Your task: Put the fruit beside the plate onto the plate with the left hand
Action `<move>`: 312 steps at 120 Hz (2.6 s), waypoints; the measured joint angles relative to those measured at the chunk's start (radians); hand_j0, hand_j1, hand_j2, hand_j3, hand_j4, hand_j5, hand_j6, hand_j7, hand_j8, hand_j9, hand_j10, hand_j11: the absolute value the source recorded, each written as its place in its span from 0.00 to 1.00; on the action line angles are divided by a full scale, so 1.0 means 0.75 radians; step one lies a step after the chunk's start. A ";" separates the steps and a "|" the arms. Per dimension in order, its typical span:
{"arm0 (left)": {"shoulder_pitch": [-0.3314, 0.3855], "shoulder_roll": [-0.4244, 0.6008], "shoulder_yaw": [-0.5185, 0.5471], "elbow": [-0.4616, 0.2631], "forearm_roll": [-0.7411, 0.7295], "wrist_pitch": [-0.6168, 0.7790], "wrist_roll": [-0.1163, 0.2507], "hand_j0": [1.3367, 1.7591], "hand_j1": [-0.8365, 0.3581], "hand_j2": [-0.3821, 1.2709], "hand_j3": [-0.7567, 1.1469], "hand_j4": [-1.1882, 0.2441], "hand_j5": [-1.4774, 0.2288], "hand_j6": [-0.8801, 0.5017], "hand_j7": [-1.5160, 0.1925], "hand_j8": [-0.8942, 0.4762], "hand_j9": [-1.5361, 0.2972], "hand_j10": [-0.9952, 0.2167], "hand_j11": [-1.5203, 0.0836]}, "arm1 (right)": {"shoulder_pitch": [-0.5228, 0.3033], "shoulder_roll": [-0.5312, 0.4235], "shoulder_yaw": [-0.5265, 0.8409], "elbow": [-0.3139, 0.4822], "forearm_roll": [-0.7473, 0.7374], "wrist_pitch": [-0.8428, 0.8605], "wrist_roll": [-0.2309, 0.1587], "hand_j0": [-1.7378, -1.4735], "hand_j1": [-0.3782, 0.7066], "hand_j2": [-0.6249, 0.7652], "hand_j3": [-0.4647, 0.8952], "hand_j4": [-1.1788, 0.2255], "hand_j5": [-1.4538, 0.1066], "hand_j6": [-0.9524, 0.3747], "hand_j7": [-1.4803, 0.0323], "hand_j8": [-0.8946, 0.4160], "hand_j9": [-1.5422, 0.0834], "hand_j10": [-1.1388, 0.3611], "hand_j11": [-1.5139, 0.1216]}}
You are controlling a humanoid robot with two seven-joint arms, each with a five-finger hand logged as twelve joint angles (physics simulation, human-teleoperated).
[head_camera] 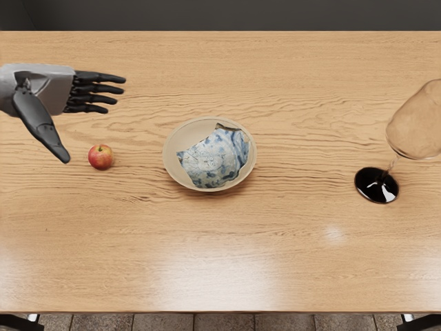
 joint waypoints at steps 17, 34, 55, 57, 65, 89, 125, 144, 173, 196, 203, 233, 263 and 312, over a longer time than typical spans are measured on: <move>-0.003 0.020 -0.002 0.018 0.012 0.023 0.050 0.76 0.98 0.23 0.40 0.82 0.86 0.63 0.88 0.64 0.83 0.81 0.94 | 0.000 0.000 0.001 0.007 0.001 -0.002 0.000 0.30 0.03 0.45 0.34 0.84 0.93 0.72 0.98 0.68 0.95 0.76 0.93; 0.071 -0.092 0.003 0.028 0.220 0.392 0.066 0.76 0.98 0.23 0.40 0.82 0.86 0.63 0.88 0.64 0.83 0.81 0.94 | 0.000 0.000 0.001 0.008 0.001 -0.003 0.000 0.30 0.03 0.45 0.34 0.84 0.93 0.72 0.98 0.68 0.95 0.76 0.93; 0.219 -0.335 0.041 0.030 0.429 0.937 0.072 0.76 0.98 0.23 0.40 0.82 0.86 0.62 0.88 0.64 0.83 0.81 0.94 | -0.001 0.000 0.001 0.009 0.001 -0.003 0.000 0.30 0.03 0.45 0.34 0.84 0.93 0.72 0.98 0.68 0.95 0.76 0.93; 0.222 -0.359 0.055 0.029 0.441 0.998 0.072 0.76 0.98 0.23 0.40 0.82 0.86 0.62 0.88 0.64 0.83 0.81 0.94 | -0.001 0.000 0.001 0.009 0.001 -0.003 0.000 0.30 0.03 0.45 0.34 0.84 0.93 0.72 0.98 0.68 0.95 0.76 0.93; 0.226 -0.438 0.122 0.028 0.478 1.226 0.072 0.76 0.98 0.23 0.40 0.82 0.86 0.62 0.88 0.64 0.83 0.81 0.94 | -0.001 0.000 0.001 0.009 0.001 -0.003 0.000 0.30 0.03 0.45 0.34 0.84 0.93 0.72 0.98 0.68 0.95 0.76 0.93; 0.230 -0.583 0.328 0.025 0.549 1.569 0.073 0.76 0.97 0.24 0.40 0.81 0.85 0.62 0.87 0.63 0.82 0.80 0.93 | -0.001 0.000 0.001 0.009 0.001 -0.003 0.000 0.30 0.03 0.45 0.34 0.84 0.93 0.72 0.98 0.68 0.95 0.76 0.93; 0.287 -0.643 0.405 0.038 0.563 1.626 0.095 0.76 0.80 0.26 0.40 0.70 0.72 0.50 0.74 0.51 0.70 0.66 0.79 | -0.001 0.000 0.001 0.009 0.001 -0.003 0.000 0.30 0.03 0.45 0.34 0.84 0.93 0.72 0.98 0.68 0.95 0.76 0.93; 0.299 -0.658 0.410 0.087 0.565 1.629 0.097 0.76 0.72 0.27 0.40 0.64 0.66 0.44 0.68 0.45 0.65 0.60 0.73 | 0.000 0.000 0.001 0.009 0.001 -0.003 0.000 0.30 0.03 0.45 0.34 0.84 0.93 0.72 0.98 0.68 0.95 0.76 0.93; 0.327 -0.712 0.426 0.191 0.571 1.630 0.096 0.76 0.66 0.27 0.40 0.60 0.61 0.39 0.63 0.41 0.60 0.55 0.68 | 0.000 0.000 0.001 0.009 0.001 -0.003 0.000 0.30 0.03 0.45 0.34 0.84 0.93 0.72 0.98 0.68 0.95 0.76 0.93; 0.323 -0.713 0.430 0.211 0.573 1.630 0.099 0.76 0.58 0.28 0.40 0.54 0.55 0.34 0.58 0.35 0.55 0.48 0.62 | -0.001 0.000 0.001 0.009 0.001 -0.003 0.000 0.30 0.03 0.45 0.34 0.84 0.93 0.72 0.98 0.68 0.95 0.76 0.93; 0.320 -0.711 0.434 0.211 0.574 1.629 0.104 0.76 0.56 0.29 0.40 0.52 0.53 0.32 0.55 0.33 0.52 0.46 0.59 | -0.001 0.000 0.001 0.009 0.001 -0.003 0.000 0.30 0.03 0.45 0.34 0.84 0.93 0.72 0.98 0.68 0.95 0.76 0.93; 0.313 -0.705 0.452 0.202 0.582 1.628 0.124 0.75 0.49 0.31 0.40 0.43 0.42 0.33 0.44 0.32 0.41 0.36 0.46 | 0.000 0.000 0.001 0.009 0.001 -0.003 0.000 0.30 0.03 0.45 0.34 0.84 0.93 0.72 0.98 0.68 0.95 0.76 0.93; 0.272 -0.676 0.458 0.154 0.576 1.629 0.132 0.75 0.47 0.41 0.40 0.39 0.38 0.31 0.40 0.31 0.38 0.30 0.42 | -0.001 0.000 0.001 0.009 0.001 -0.003 0.000 0.30 0.03 0.45 0.34 0.84 0.93 0.72 0.98 0.68 0.95 0.76 0.93; 0.094 -0.681 0.455 0.046 0.571 1.629 0.133 0.75 0.46 0.42 0.40 0.36 0.34 0.35 0.36 0.34 0.35 0.27 0.39 | -0.001 0.000 0.001 0.009 0.001 -0.003 0.000 0.30 0.03 0.45 0.34 0.84 0.93 0.72 0.98 0.68 0.95 0.76 0.93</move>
